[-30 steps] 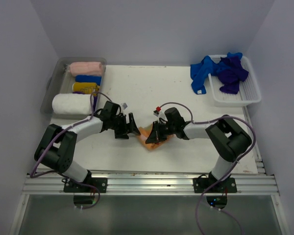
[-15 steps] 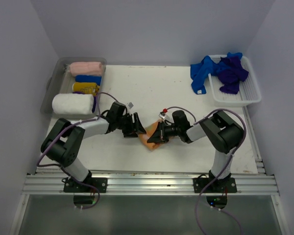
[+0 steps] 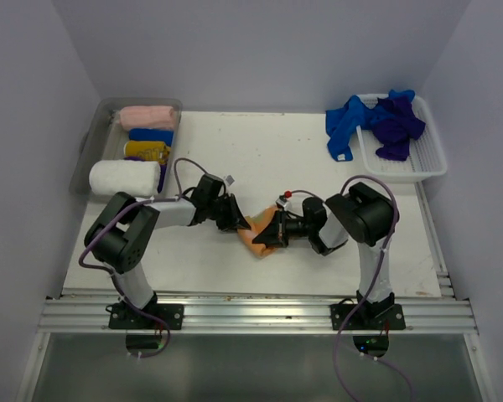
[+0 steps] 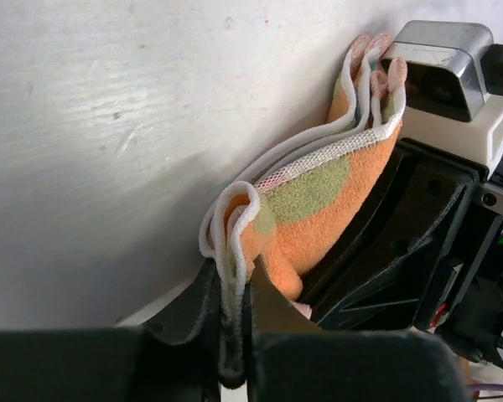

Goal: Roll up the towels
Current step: Roll the towel

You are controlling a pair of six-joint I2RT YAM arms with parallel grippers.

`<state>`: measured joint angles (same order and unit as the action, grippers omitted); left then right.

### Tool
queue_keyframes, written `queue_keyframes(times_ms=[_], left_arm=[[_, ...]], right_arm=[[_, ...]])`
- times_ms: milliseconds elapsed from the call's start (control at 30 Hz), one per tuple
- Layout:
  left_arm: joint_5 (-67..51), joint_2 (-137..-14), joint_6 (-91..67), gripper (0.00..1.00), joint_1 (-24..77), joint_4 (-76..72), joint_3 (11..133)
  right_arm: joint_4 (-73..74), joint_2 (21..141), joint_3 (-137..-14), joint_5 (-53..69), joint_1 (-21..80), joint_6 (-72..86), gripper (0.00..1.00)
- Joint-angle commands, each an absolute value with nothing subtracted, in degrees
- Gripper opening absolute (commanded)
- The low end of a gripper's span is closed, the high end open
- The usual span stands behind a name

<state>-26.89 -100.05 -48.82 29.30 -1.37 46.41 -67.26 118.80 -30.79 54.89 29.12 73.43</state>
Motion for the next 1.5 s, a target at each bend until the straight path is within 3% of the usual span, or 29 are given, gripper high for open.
queue_keyframes(times_ms=[0,100,133,233,333,367,433,667,1000,1200,1467], left_arm=[[-26.1,-101.69,-49.31,0.0,30.59,0.77,49.92],[-25.4,-102.13,-48.52,0.0,30.59,6.93,52.38],[-24.53,-102.13,-48.52,0.0,30.67,8.25,53.34],[-23.47,-101.69,-48.08,0.0,30.67,13.26,55.1],[-21.54,-101.17,-47.2,0.0,30.85,18.97,56.95],[-21.1,-100.99,-47.02,0.0,30.94,20.99,57.13],[-20.13,-100.72,-46.76,0.0,30.85,22.67,57.83],[-18.19,-100.99,-46.49,0.0,31.02,27.68,58.89],[-17.93,-100.37,-48.08,0.0,30.94,29.71,59.24],[-18.11,-100.37,-48.6,0.0,31.02,29.97,59.15],[-18.19,-100.11,-49.04,0.0,31.02,29.97,59.06]], right_arm=[[-74.09,119.97,-29.45,55.2,29.0,76.91,0.0],[-72.34,118.57,-28.65,54.41,29.0,75.33,0.04],[-71.2,117.96,-28.48,53.88,28.92,74.37,0.15],[-60.51,112.78,-28.48,51.16,29.0,67.35,0.35],[-36.11,101.64,-31.19,43.53,29.79,52.95,0.48],[-19.59,98.38,-32.77,39.42,30.4,48.47,0.5],[-1.08,89.32,-38.04,25.28,33.64,37.56,0.54],[19.58,78.66,-49.12,-11.79,48.94,25.15,0.55],[18.29,86.3,-55.8,-45.93,76.1,7.67,0.54],[15.03,94.72,-58.35,-52.37,85.24,0.71,0.54],[12.22,102.12,-60.2,-53.61,87.01,-3.08,0.55]])
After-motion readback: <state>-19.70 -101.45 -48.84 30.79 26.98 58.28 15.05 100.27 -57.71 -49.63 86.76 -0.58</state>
